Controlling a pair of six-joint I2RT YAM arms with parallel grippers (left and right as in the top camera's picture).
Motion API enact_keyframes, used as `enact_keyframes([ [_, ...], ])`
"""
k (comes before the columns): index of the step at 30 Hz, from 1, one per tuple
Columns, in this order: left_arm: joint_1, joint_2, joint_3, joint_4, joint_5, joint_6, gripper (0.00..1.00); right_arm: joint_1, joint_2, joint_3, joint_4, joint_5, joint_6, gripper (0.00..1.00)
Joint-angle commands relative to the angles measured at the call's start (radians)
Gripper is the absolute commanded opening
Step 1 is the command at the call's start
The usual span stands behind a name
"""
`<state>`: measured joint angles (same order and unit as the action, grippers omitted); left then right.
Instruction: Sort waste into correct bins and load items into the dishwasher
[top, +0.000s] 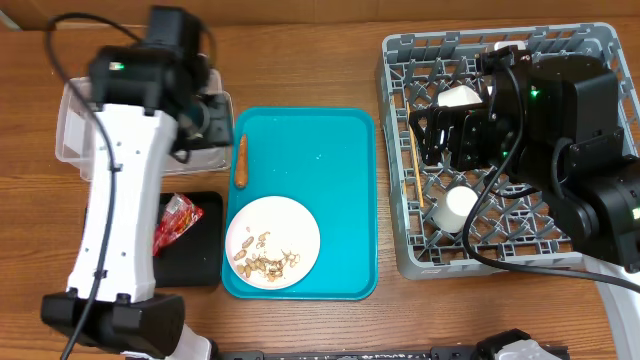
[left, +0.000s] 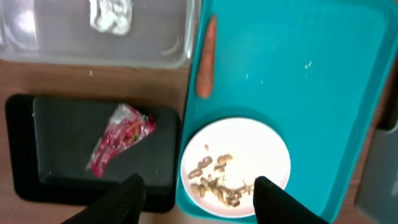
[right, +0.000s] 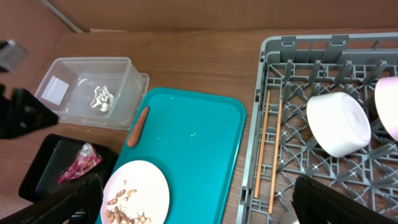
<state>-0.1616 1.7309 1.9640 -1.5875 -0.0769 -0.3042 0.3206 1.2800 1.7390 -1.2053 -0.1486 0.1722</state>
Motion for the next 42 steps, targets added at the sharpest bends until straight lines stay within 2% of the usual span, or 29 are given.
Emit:
enact_keyframes([
  [1, -0.003, -0.012, -0.011, -0.010, -0.127, -0.126, 0.63, -0.002, -0.012, 0.002, 0.002, 0.010, 0.003, 1.00],
  [4, 0.018, -0.014, -0.011, -0.001, -0.127, -0.132, 0.65, -0.002, -0.012, 0.002, 0.002, 0.010, 0.003, 1.00],
  [7, 0.027, -0.016, -0.011, -0.062, -0.123, -0.142, 0.51, -0.002, -0.012, 0.002, 0.002, 0.010, 0.003, 1.00],
  [9, 0.029, -0.028, -0.015, -0.103, -0.192, -0.177, 0.53, -0.002, -0.012, 0.002, 0.002, 0.010, 0.003, 1.00],
  [12, 0.056, -0.094, -0.061, -0.102, -0.195, -0.175, 0.55, -0.002, -0.012, 0.002, 0.002, 0.010, 0.003, 1.00],
  [16, 0.117, -0.237, -0.198, -0.102, -0.157, -0.140, 0.66, -0.002, -0.012, 0.002, 0.002, 0.010, 0.003, 1.00],
  [20, 0.186, -0.371, -0.414, -0.085, -0.159, -0.142, 0.85, -0.002, -0.012, 0.002, 0.002, 0.010, 0.003, 1.00],
  [22, 0.235, -0.423, -0.539, -0.042, -0.142, -0.135, 0.97, -0.002, -0.012, 0.002, 0.002, 0.010, 0.003, 1.00],
  [23, 0.260, -0.440, -0.594, -0.013, -0.124, -0.115, 1.00, -0.002, -0.012, 0.002, 0.002, 0.010, 0.003, 1.00],
  [27, 0.391, -0.442, -0.765, 0.097, -0.006, -0.040, 1.00, -0.002, -0.012, 0.002, 0.002, 0.010, 0.003, 1.00],
  [30, 0.500, -0.406, -0.822, 0.187, 0.097, 0.018, 1.00, -0.002, -0.012, 0.002, 0.002, 0.010, 0.003, 1.00],
  [34, 0.594, -0.340, -0.837, 0.308, 0.096, 0.027, 1.00, -0.002, -0.012, 0.002, 0.002, 0.010, 0.003, 1.00],
  [39, 0.614, -0.239, -0.838, 0.367, 0.109, 0.037, 0.96, -0.002, -0.012, 0.002, 0.002, 0.010, 0.003, 1.00],
  [42, 0.613, -0.177, -0.845, 0.381, 0.122, 0.018, 0.89, -0.002, -0.012, 0.002, 0.002, 0.010, 0.003, 1.00],
])
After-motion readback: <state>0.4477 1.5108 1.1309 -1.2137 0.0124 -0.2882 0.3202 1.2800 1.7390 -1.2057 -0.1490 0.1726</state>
